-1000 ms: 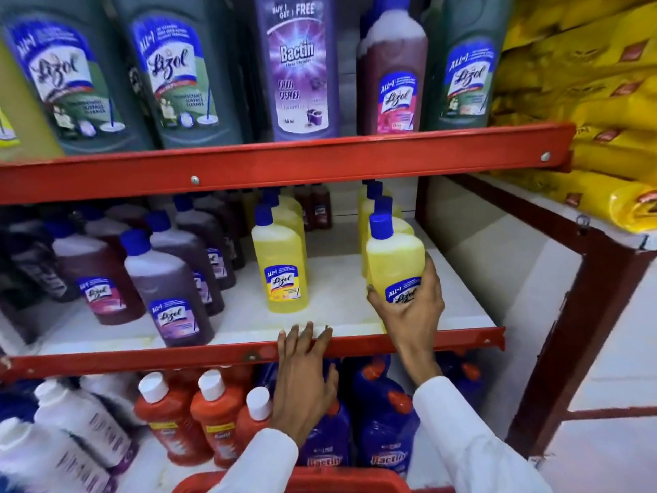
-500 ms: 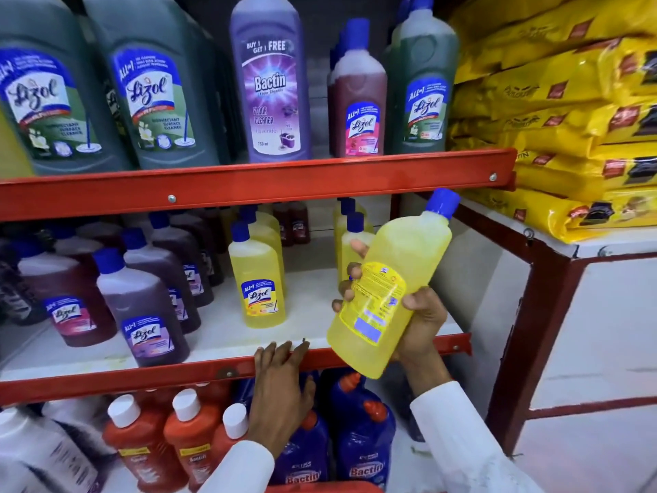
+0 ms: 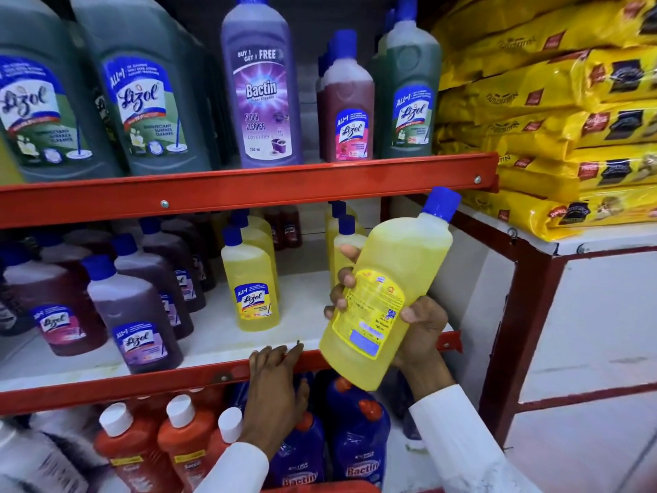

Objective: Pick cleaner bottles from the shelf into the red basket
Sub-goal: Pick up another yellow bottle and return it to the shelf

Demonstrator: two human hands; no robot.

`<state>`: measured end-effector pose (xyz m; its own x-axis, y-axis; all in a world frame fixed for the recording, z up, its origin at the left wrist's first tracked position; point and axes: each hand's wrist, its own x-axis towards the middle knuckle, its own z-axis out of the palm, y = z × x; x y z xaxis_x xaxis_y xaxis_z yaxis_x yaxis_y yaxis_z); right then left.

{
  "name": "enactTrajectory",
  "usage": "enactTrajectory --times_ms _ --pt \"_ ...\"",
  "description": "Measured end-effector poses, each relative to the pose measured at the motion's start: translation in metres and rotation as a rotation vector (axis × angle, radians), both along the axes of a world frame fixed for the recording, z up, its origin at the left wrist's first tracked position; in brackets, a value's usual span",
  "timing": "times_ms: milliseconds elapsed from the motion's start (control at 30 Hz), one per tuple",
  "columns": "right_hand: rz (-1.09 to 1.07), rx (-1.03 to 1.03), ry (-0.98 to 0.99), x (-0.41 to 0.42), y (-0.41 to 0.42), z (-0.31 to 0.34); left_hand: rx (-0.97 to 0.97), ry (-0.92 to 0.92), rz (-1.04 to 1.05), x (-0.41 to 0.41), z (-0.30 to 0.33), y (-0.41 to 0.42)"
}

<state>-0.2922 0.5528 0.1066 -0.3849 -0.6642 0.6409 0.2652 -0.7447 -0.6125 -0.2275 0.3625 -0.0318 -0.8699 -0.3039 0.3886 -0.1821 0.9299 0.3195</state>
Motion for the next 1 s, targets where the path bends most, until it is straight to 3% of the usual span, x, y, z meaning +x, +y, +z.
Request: enactTrajectory --times_ms 33,200,300,533,1000 --pt "-0.102 0.043 -0.023 -0.001 -0.003 0.000 0.008 0.005 -0.002 0.001 0.000 0.000" --pt "-1.115 0.401 -0.181 -0.021 -0.016 -0.012 0.018 0.015 -0.025 0.000 -0.002 -0.001" --pt "-1.355 0.584 -0.084 -0.041 -0.025 -0.031 0.025 0.017 -0.039 0.000 -0.003 -0.004" --pt "-1.523 0.735 0.001 -0.063 -0.050 -0.060 0.028 0.003 -0.050 -0.001 -0.004 -0.006" --pt "-1.534 0.785 0.050 -0.072 -0.054 -0.074 0.022 0.007 -0.040 0.000 0.002 -0.001"
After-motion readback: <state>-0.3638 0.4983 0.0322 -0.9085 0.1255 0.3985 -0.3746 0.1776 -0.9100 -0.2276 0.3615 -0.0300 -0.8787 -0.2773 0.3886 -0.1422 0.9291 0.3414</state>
